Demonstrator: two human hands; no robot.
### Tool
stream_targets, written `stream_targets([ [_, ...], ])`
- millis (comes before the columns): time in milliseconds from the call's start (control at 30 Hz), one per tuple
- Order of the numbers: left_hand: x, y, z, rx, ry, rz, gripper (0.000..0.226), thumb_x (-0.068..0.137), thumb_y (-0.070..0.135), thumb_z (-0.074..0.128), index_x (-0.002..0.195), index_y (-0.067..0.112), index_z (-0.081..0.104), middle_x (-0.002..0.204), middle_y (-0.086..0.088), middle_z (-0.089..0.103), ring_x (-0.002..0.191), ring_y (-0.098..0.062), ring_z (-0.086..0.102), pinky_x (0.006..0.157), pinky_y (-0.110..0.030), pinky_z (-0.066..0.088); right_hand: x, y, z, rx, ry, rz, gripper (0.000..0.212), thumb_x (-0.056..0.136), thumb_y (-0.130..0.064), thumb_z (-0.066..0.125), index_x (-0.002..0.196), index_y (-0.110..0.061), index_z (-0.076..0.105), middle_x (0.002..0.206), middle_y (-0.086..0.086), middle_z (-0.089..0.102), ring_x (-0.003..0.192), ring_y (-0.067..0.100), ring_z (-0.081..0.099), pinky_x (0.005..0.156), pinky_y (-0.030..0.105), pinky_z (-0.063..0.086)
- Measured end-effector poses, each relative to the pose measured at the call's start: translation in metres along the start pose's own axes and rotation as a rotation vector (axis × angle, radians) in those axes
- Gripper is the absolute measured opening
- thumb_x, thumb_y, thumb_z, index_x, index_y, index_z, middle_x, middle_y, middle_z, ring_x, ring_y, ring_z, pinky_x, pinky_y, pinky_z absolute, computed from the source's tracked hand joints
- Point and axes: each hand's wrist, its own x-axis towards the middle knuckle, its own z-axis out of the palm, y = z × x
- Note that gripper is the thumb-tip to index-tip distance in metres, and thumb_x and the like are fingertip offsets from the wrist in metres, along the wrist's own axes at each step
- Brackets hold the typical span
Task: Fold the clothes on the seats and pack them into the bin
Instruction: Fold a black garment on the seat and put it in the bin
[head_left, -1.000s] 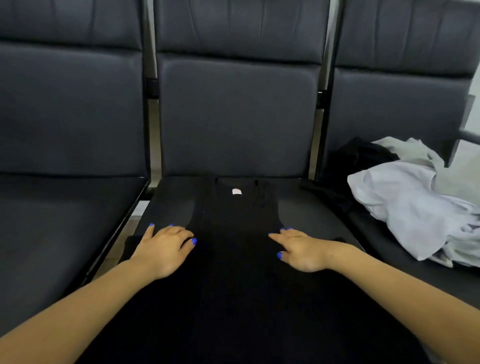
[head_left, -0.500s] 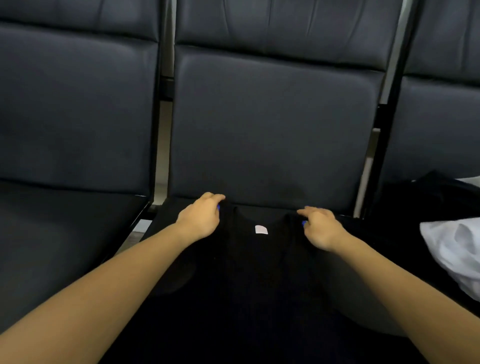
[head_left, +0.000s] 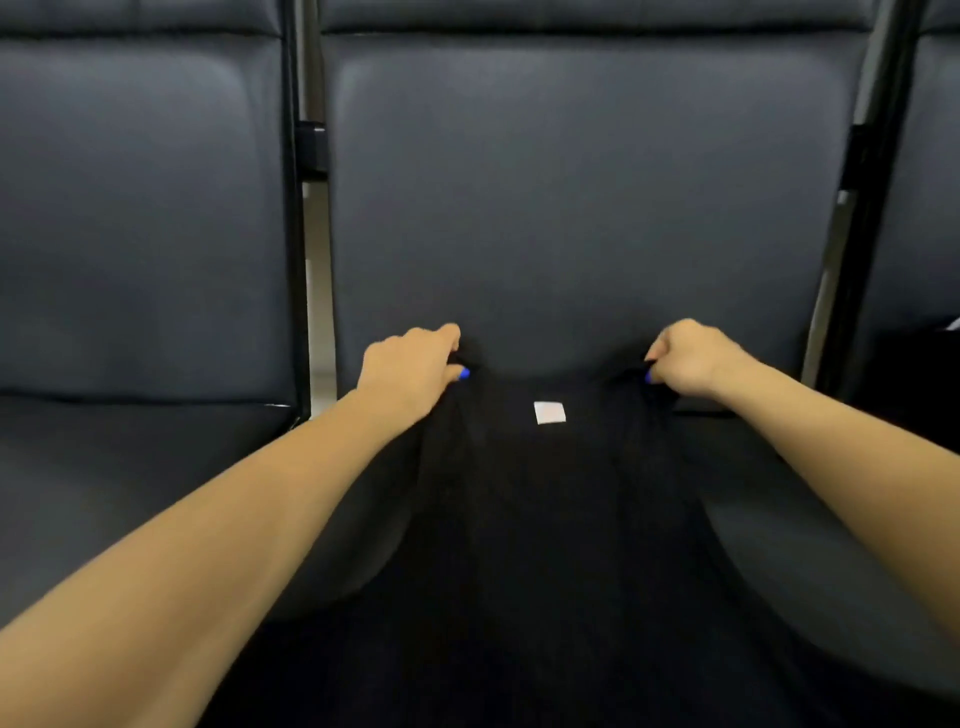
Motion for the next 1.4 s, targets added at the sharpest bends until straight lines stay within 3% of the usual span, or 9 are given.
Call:
stream_targets([
  [100,0.013,0.007,-0.019,0.072,0.106,-0.023,0.036,0.096,0.044,0.047,0.116,0.013,0.048,0.113,-0.012,0.061,0.100,-0.036,0.059,0.069,-0.036,0.038,-0.005,-0.003,-0.013,0.103,0.173,-0.007,0.013,0.090,-0.011,0.055,0.100,-0.018,0.060,0.100,0.013,0.064,0.090,0.034,0.064,0.077,0.037,0.052],
  [233,0.008,0.010,-0.058,-0.078,0.176,-0.089,0.027,0.093,0.042,0.056,0.095,0.015,0.050,0.105,-0.012,0.062,0.095,-0.034,0.057,0.068,-0.035,0.037,-0.031,-0.008,-0.050,0.175,0.186,-0.092,0.008,0.090,-0.010,0.060,0.088,-0.017,0.062,0.071,0.009,0.062,0.058,0.028,0.064,0.067,0.037,0.058],
  [467,-0.058,0.029,-0.164,-0.052,0.286,0.060,0.023,0.091,0.038,0.060,0.096,0.016,0.059,0.098,-0.006,0.064,0.086,-0.024,0.055,0.066,-0.033,0.033,-0.127,-0.012,-0.121,0.209,0.196,-0.237,0.017,0.088,-0.014,0.065,0.074,-0.024,0.064,0.073,0.012,0.071,0.059,0.024,0.067,0.039,0.023,0.047],
  [567,-0.099,0.033,-0.204,0.052,0.342,0.156,0.023,0.091,0.041,0.058,0.095,0.017,0.058,0.094,-0.006,0.065,0.078,-0.023,0.051,0.065,-0.033,0.033,-0.172,-0.010,-0.142,0.320,0.160,-0.277,0.019,0.087,-0.007,0.065,0.073,-0.020,0.064,0.071,0.009,0.069,0.055,0.015,0.067,0.041,0.020,0.052],
  [700,-0.152,0.042,-0.239,0.109,0.358,0.243,0.026,0.090,0.042,0.059,0.097,0.017,0.059,0.094,-0.006,0.065,0.090,-0.032,0.059,0.066,-0.034,0.034,-0.228,0.002,-0.160,0.442,0.094,-0.309,0.017,0.086,-0.001,0.065,0.076,-0.014,0.064,0.066,0.005,0.063,0.056,0.012,0.062,0.046,0.019,0.053],
  [967,-0.219,0.054,-0.273,0.133,0.299,0.390,0.027,0.085,0.047,0.059,0.090,0.021,0.061,0.085,-0.001,0.064,0.086,-0.032,0.059,0.065,-0.034,0.034,-0.309,0.030,-0.185,0.474,-0.084,-0.291,0.005,0.083,0.000,0.067,0.085,-0.005,0.067,0.064,0.008,0.066,0.051,0.006,0.064,0.050,0.021,0.056],
  [1100,-0.251,0.051,-0.261,0.128,0.253,0.503,0.026,0.084,0.048,0.055,0.088,0.024,0.061,0.077,0.005,0.062,0.075,-0.026,0.059,0.057,-0.029,0.031,-0.341,0.038,-0.188,0.350,-0.307,-0.264,0.004,0.081,0.001,0.067,0.083,-0.001,0.065,0.053,0.006,0.065,0.042,0.009,0.061,0.041,0.019,0.050],
  [1267,-0.289,0.038,-0.235,0.108,0.143,0.680,0.027,0.087,0.053,0.048,0.077,0.030,0.060,0.063,0.014,0.059,0.055,-0.014,0.059,0.045,-0.016,0.029,-0.363,0.050,-0.168,0.204,-0.592,-0.247,0.007,0.079,0.000,0.069,0.082,-0.005,0.065,0.060,0.006,0.065,0.041,0.017,0.060,0.036,0.025,0.048],
  [1400,-0.318,0.028,-0.214,-0.076,-0.060,0.716,0.040,0.087,0.072,0.025,0.082,0.041,0.050,0.059,0.023,0.053,0.062,0.005,0.049,0.044,-0.012,0.033,-0.373,0.059,-0.147,0.114,-0.802,-0.281,0.009,0.081,-0.009,0.072,0.084,-0.014,0.064,0.064,-0.004,0.067,0.046,0.017,0.056,0.034,0.021,0.043],
])
